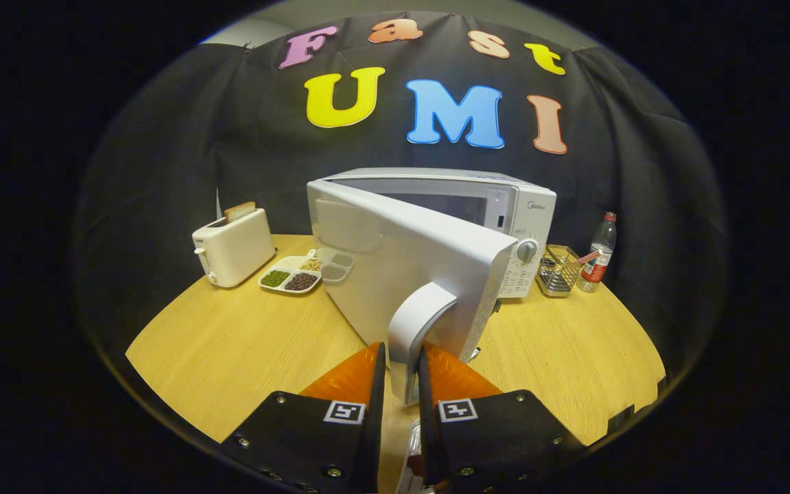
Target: Open the microwave, put the food inside, and close the microwave door.
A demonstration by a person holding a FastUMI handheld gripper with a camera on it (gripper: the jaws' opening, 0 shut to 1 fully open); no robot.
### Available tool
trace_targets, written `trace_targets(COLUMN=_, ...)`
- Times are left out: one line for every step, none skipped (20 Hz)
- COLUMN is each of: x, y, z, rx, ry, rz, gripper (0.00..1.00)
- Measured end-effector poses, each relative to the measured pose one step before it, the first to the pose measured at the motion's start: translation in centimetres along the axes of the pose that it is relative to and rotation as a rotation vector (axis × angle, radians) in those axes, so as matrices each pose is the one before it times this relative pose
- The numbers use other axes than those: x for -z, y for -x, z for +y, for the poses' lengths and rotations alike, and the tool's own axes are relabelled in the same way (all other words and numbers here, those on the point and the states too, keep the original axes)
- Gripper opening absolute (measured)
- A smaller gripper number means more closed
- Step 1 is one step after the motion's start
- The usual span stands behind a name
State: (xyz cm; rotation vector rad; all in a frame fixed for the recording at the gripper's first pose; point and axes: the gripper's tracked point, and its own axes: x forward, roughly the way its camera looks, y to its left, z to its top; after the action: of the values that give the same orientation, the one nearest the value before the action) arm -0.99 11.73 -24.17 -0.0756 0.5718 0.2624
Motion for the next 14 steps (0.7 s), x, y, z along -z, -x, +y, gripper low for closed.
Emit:
trace_targets(x=0.268, y=0.324, z=0.810, rx=-0.00755, ry=0.00351, rz=-0.00008, gripper=0.25)
trace_targets(x=0.261, y=0.304, z=0.717, rx=-0.00304, ry=0.00566, rz=-0.00048, gripper=0.25)
trace_targets(x=0.206, y=0.284, z=0.643, rx=0.00294, ry=0.00749, rz=-0.00135, gripper=0.25)
trace_targets(x=0.167, y=0.270, z=0.608, rx=0.00097, ry=0.00635, rz=0.00060, gripper=0.24)
trace_targets(x=0.101, y=0.108, z=0.673, rx=0.00326, ry=0.00466, rz=-0.00165, gripper=0.25)
trace_targets(x=0.068, y=0.187, z=0.651, rx=-0.00100, ry=0.00213, rz=-0.00145, gripper=0.24)
trace_targets(x=0.213, y=0.218, z=0.724, rx=-0.00514, ry=-0.00013, rz=-0.00135, gripper=0.25)
trace_targets(x=0.095, y=0.228, z=0.670, rx=-0.00774, ry=-0.00196, rz=-0.00063, gripper=0.25)
trace_targets(x=0.159, y=0.153, z=0.748, rx=-0.00764, ry=-0.00053, rz=0.00260, gripper=0.25)
trace_targets(x=0.170, y=0.186, z=0.587, rx=-0.00446, ry=-0.00118, rz=0.00170, gripper=0.24)
trace_targets(x=0.158, y=0.221, z=0.581, rx=-0.00449, ry=0.00241, rz=-0.00089, gripper=0.25)
trace_targets(x=0.053, y=0.202, z=0.575, rx=-0.00642, ry=0.00734, rz=-0.00049, gripper=0.25)
trace_targets(x=0.116, y=0.139, z=0.699, rx=-0.00876, ry=0.00941, rz=-0.00293, gripper=0.25)
trace_targets(x=0.038, y=0.151, z=0.591, rx=-0.01092, ry=0.00946, rz=0.00061, gripper=0.25)
